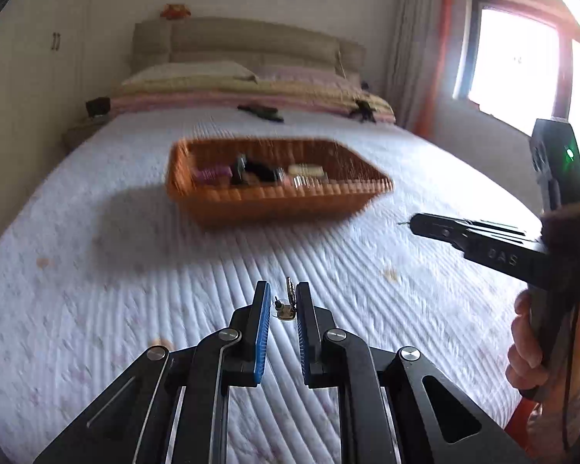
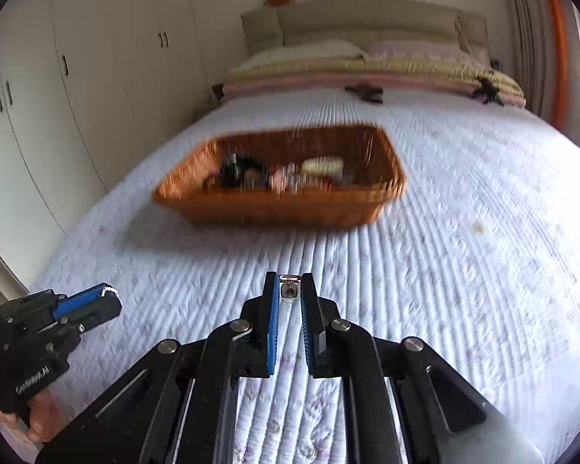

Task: Organize jewelry
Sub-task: 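Carry both gold pieces into the basket and open both tools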

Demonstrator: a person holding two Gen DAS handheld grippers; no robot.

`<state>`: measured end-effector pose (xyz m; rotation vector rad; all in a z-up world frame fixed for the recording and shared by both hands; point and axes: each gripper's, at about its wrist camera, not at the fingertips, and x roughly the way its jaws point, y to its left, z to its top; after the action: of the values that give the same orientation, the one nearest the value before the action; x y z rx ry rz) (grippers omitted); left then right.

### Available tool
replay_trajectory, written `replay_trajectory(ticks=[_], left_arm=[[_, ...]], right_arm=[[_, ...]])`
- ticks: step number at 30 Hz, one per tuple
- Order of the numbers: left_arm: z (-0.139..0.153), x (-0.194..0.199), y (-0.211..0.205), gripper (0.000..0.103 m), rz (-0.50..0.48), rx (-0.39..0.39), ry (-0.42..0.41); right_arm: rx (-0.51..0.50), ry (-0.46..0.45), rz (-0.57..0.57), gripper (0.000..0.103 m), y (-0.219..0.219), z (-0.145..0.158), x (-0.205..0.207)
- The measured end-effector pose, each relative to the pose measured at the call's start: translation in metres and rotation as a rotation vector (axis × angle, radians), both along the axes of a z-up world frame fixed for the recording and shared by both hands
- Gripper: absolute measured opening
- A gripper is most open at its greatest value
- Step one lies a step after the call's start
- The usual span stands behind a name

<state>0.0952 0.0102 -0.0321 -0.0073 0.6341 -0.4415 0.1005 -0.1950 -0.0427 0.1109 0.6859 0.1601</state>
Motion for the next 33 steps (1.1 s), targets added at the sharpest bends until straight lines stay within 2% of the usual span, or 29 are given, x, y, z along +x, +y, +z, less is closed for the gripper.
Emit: replay_trajectory(ticks=[4,8,10,13,17,20,26,33], left_arm=[[0.039,0.031,0.003,0.013,0.006,-0.009,-0.06],[0.06,0.073,0.0,0.013,0.024,-0.028,-0.081],[0.064,0.104,0.001,0.013,0.029,-0.06,-0.065],[0.06,0.152,-0.002,0.013,0.022,-0.091,-0.013],[0.043,0.206,-0.009,0.013,0.026,-0.132,0.068],[0.024,0.231,-0.014,0.013,0.035,-0.145,0.122],[-0.003,0.252,-0.01,0.013,0.058,-0.182,0.192],[-0.013,0.255,-0.016,0.014,0.052,-0.128,0.186]], right_arm=[[-0.004,-0.06,-0.003,0.013,-0.006,0.031,0.016],[-0.021,-0.102,-0.011,0.013,-0.01,0.054,0.051],[-0.013,-0.102,-0.008,0.013,-0.014,0.059,0.076],[0.003,-0.087,0.0,0.013,-0.018,0.057,0.116],[0.017,-0.025,-0.026,0.013,-0.024,0.039,0.169],[0.014,0.017,-0.041,0.013,-0.026,0.021,0.196],[0.019,0.054,-0.019,0.013,-0.026,-0.005,0.205],[0.042,0.091,-0.045,0.013,-0.029,-0.019,0.211]])
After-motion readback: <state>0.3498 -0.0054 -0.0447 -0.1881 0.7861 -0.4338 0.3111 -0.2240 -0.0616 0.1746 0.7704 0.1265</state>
